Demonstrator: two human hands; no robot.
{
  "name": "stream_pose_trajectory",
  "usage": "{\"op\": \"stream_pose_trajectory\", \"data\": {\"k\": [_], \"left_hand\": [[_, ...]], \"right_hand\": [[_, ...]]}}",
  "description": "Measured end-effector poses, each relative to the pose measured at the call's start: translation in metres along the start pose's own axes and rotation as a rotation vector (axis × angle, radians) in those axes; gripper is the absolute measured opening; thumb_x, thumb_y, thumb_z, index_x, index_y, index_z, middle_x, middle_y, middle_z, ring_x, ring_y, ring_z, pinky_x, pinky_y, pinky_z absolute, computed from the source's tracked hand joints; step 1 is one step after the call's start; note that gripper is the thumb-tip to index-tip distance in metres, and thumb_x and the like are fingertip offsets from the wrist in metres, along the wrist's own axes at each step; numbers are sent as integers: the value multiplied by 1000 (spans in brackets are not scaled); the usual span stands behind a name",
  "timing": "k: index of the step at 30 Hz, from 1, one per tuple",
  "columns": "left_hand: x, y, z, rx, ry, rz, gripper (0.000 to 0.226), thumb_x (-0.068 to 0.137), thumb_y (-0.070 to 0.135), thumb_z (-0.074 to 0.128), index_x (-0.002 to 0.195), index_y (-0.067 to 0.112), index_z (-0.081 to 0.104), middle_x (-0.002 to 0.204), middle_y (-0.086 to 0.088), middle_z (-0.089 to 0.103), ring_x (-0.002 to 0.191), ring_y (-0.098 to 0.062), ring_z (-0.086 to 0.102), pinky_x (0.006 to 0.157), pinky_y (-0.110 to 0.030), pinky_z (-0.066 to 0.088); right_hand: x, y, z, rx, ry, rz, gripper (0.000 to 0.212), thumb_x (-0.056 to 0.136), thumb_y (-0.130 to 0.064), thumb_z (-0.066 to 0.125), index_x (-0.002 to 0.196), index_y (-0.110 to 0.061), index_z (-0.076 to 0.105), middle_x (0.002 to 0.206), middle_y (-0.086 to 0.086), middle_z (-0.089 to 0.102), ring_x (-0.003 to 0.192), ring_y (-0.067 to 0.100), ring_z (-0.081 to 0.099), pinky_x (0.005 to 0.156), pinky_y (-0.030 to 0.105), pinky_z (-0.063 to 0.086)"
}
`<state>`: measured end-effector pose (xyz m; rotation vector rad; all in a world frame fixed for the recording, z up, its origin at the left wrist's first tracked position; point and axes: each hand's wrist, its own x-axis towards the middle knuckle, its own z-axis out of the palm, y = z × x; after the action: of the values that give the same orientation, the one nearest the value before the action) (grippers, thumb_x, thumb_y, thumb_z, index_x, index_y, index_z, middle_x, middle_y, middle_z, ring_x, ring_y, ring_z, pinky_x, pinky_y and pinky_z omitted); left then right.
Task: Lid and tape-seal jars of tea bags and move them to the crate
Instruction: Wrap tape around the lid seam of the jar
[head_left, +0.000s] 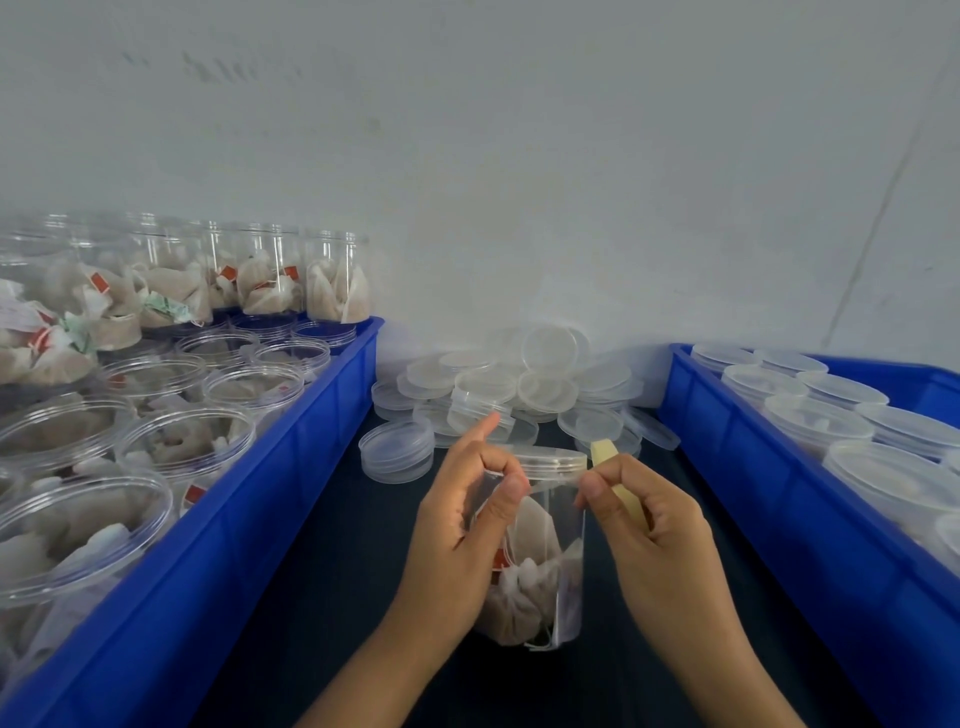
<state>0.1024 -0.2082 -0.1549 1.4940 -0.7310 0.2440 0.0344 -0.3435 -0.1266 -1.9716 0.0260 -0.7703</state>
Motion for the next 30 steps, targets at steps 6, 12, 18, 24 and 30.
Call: {"op": "stream_pose_trajectory", "data": {"k": [6,12,18,24,30], "left_hand": [[0,-1,-4,-74,-3,6,63,79,77,47,86,15,58,131,4,60,138,7,33,105,-19,32],[-1,4,-4,-50,-28,-21,51,78,73,51,80,24,66,132,43,44,137,9,32,106,-39,40],[-1,5,-5,-31,-43,-88,19,82,45,62,75,28,65,145,31,37,133,10,37,98,-10,35],[0,6,-5,-27,-41,-59,19,86,41,61,72,27,62,143,28,43,136,4,37,110,-24,34],[1,3,-5,0,-28,-17,26,87,47,62,75,24,61,133,46,42,138,3,36,106,-23,35]], "right_hand": [[1,-1,-3,85,-94,19,29,95,-23,53,67,-24,60,48,-6,45,44,3,35,43,14,30],[0,-6,-1,150,-119,27,25,89,-33,50,68,-24,62,48,-11,49,45,2,42,45,11,35],[-1,-2,-1,117,-71,65,27,93,-29,52,69,-25,61,48,-4,41,44,7,32,41,17,29],[1,0,-2,44,-57,20,30,94,-21,57,63,-21,59,45,-7,43,40,4,34,41,14,28],[2,2,-1,-5,-26,-12,30,92,-22,59,62,-24,58,47,-10,46,42,3,38,44,15,33]]}}
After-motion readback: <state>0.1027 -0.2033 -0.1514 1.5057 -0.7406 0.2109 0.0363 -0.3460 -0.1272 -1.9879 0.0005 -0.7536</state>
